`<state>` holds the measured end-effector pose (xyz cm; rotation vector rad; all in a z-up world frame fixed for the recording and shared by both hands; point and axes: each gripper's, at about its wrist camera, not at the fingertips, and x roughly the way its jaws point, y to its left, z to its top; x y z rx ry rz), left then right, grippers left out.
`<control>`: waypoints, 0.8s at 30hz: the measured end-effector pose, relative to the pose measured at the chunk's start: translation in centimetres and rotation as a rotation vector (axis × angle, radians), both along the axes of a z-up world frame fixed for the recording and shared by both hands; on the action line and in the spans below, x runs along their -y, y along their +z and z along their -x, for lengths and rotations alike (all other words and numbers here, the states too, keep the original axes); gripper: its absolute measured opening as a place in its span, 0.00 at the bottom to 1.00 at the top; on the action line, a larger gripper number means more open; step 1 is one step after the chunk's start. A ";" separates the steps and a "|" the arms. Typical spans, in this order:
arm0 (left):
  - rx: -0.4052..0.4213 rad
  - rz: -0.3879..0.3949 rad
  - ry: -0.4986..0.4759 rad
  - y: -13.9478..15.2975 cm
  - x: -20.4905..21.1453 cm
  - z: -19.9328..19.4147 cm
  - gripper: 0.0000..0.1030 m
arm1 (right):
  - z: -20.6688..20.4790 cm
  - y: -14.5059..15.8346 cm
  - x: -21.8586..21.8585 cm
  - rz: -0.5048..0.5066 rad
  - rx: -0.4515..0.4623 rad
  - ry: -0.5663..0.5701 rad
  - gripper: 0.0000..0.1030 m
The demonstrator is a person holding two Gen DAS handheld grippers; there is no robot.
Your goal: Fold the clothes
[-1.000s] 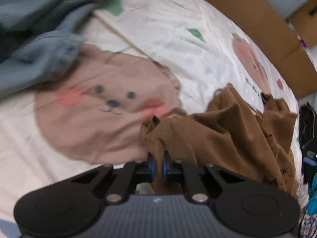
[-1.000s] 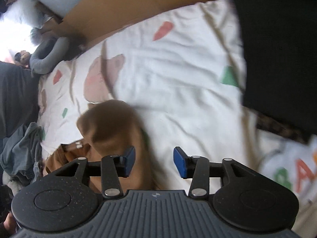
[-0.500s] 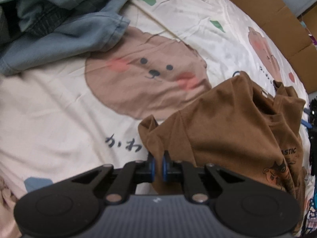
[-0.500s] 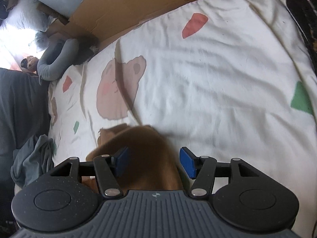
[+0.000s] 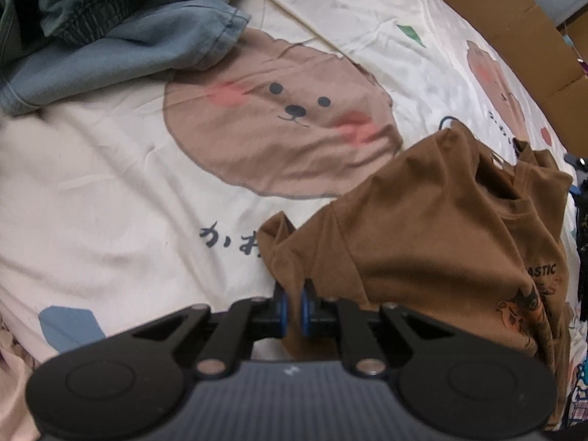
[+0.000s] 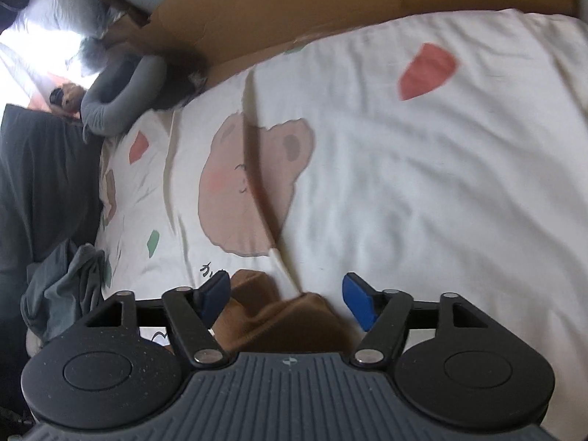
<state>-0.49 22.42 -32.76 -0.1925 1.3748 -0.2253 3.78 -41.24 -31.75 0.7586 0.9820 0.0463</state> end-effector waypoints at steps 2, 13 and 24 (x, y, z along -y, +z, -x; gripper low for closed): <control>-0.001 0.004 -0.001 0.0 -0.1 0.1 0.08 | -1.3 -0.2 -1.1 0.011 -0.010 0.041 0.72; 0.031 0.036 0.044 1.4 -0.5 0.0 0.07 | -2.9 0.0 -6.5 0.156 -0.095 0.314 0.01; 0.163 0.037 0.041 6.0 -1.2 -2.1 0.07 | 0.9 5.4 0.0 0.261 -0.096 0.115 0.00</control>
